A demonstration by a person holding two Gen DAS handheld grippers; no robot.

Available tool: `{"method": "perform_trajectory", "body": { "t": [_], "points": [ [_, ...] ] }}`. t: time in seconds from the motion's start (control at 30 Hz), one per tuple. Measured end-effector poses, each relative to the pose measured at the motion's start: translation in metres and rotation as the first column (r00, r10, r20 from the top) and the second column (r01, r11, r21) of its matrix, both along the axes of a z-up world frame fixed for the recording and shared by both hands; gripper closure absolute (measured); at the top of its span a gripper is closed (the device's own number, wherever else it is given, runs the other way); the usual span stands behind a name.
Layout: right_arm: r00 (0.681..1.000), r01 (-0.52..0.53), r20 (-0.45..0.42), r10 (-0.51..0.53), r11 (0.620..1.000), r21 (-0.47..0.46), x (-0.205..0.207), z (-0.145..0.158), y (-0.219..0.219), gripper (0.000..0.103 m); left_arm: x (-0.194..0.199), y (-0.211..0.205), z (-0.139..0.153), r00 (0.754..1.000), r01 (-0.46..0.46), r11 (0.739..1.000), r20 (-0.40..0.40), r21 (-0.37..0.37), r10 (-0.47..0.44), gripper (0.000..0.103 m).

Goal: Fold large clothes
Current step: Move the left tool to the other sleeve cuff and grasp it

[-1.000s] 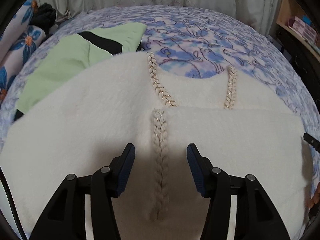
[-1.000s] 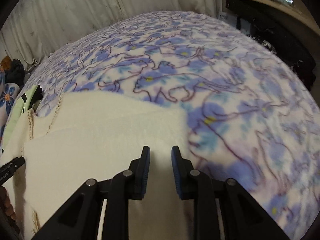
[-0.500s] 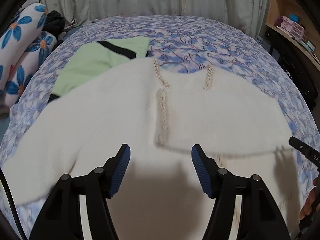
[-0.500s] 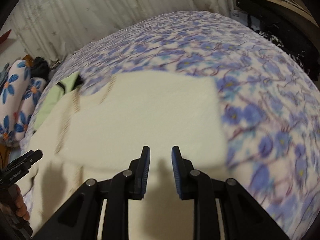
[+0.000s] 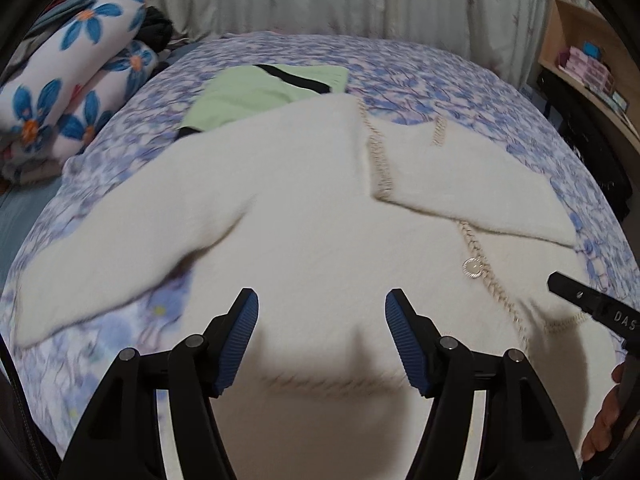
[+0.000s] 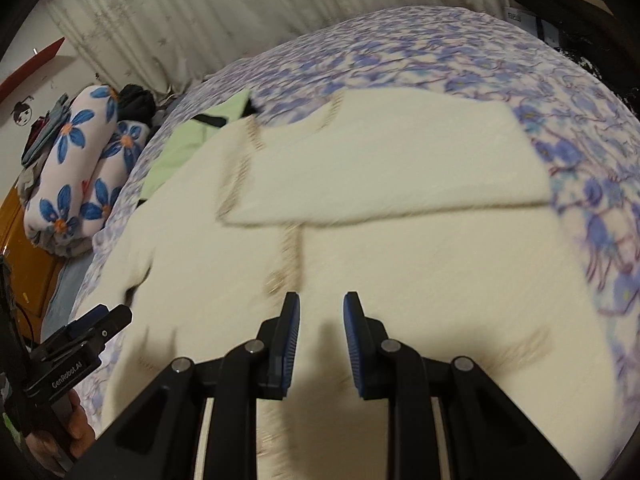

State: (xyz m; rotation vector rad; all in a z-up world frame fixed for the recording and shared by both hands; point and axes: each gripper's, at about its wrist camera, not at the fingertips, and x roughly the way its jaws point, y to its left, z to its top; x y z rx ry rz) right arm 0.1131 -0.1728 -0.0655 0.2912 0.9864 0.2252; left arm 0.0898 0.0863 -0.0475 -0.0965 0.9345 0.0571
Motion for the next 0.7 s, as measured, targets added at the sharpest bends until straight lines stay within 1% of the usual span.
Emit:
{"method": "perform_trajectory", "body": {
  "t": [0.17, 0.33, 0.43, 0.53, 0.63, 0.7],
  "points": [
    [0.999, -0.050, -0.007, 0.050, 0.999, 0.016, -0.015, 0.004, 0.041, 0.080, -0.030, 0.039, 0.000, 0.998, -0.058, 0.997, 0.024, -0.041, 0.059, 0.034],
    [0.991, -0.131, 0.015, 0.132, 0.991, -0.040, -0.023, 0.012, 0.091, 0.080, -0.048, 0.079, -0.007, 0.994, -0.107, 0.991, 0.026, -0.076, 0.109, 0.034],
    [0.985, -0.170, 0.027, 0.171, 0.984, -0.058, -0.025, 0.015, 0.117, 0.080, -0.055, 0.108, -0.013, 0.987, -0.153, 0.980, 0.022, -0.127, 0.157, 0.034],
    [0.976, -0.211, 0.038, 0.215, 0.974, -0.079, -0.026, 0.017, 0.145, 0.080, -0.060, 0.141, -0.023, 0.977, -0.210, 0.959, 0.002, -0.188, 0.214, 0.034],
    [0.966, -0.250, 0.043, 0.255, 0.963, -0.103, -0.025, 0.016, 0.169, 0.080, -0.066, 0.179, -0.038, 0.959, -0.278, 0.924, -0.020, -0.263, 0.282, 0.034],
    [0.959, -0.273, 0.045, 0.280, 0.955, -0.117, -0.023, 0.014, 0.187, 0.080, -0.070, 0.199, -0.047, 0.946, -0.317, 0.901, -0.031, -0.297, 0.323, 0.034]
  ]
}}
